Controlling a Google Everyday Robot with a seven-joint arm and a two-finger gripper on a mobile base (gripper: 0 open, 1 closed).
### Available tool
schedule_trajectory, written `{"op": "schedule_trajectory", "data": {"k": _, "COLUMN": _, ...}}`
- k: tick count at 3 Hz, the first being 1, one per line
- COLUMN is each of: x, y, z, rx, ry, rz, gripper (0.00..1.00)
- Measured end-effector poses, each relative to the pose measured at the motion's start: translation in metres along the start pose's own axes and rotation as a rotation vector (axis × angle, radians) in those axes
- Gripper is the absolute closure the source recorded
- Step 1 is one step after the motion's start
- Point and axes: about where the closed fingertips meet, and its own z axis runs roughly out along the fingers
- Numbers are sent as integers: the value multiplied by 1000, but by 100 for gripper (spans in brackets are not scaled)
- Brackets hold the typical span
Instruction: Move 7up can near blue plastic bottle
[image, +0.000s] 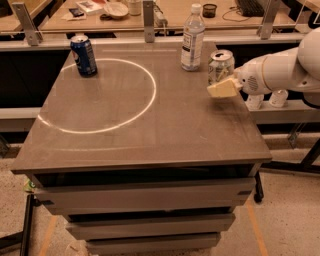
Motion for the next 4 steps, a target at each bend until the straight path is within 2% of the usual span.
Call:
{"op": "schedule_trajectory", "data": {"k": 1, "x": -2, "y": -42, "z": 11, "rx": 63, "ry": 20, "rz": 46, "gripper": 100}}
{"op": "schedule_trajectory", "data": {"k": 2, "x": -14, "y": -70, "z": 29, "rx": 89, "ry": -2, "rz": 74, "gripper": 100}}
{"op": "schedule_trajectory", "data": {"k": 3, "x": -28, "y": -85, "z": 54, "rx": 77, "ry": -18, "rz": 73, "gripper": 100}}
{"op": "schedule_trajectory", "data": {"k": 4, "x": -32, "y": -92, "z": 78, "rx": 54, "ry": -24, "rz": 65, "gripper": 100}}
